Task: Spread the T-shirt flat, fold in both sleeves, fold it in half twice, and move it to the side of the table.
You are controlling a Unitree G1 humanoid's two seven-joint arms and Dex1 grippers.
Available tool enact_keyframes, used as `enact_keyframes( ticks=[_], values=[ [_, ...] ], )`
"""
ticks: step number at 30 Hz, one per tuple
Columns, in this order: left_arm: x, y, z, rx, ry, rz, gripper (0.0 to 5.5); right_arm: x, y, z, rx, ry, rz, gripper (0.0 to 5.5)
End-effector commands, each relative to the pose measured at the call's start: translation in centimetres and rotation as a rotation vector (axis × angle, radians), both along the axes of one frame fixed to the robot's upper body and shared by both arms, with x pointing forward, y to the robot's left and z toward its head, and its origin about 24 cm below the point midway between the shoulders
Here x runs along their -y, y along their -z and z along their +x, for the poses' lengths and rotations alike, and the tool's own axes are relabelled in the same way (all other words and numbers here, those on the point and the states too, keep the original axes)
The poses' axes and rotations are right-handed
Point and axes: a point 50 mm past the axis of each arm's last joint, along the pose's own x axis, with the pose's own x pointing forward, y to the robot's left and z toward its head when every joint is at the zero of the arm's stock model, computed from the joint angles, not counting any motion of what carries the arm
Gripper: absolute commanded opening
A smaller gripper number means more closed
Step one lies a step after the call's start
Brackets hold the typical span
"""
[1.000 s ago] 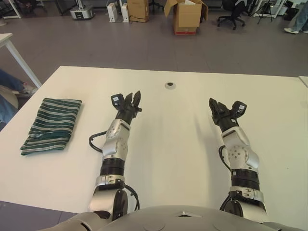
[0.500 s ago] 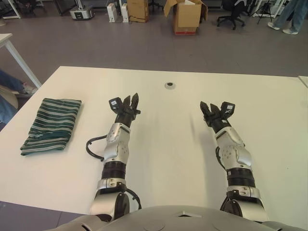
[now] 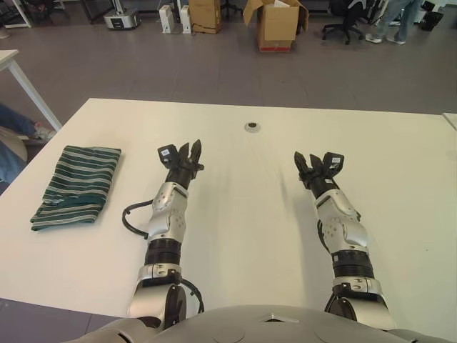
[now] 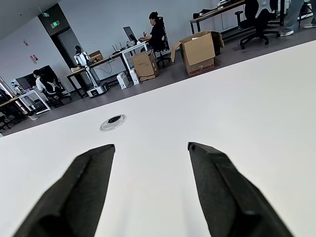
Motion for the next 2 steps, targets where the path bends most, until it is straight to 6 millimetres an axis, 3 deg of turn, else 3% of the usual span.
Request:
enact_keyframes(
  ticks=[1,2],
  values=[
    [0.40,-0.10,0.20,0.003,0.016,0.037,2.11,0.09,0.01,0.16,0.001,0.013,-0.011,2.78],
    [0.46,-0.08,0.24,0.002,0.018,0.044,2.11,0.09,-0.01,0.19,0.002,0.012,-0.013,2.78]
  ],
)
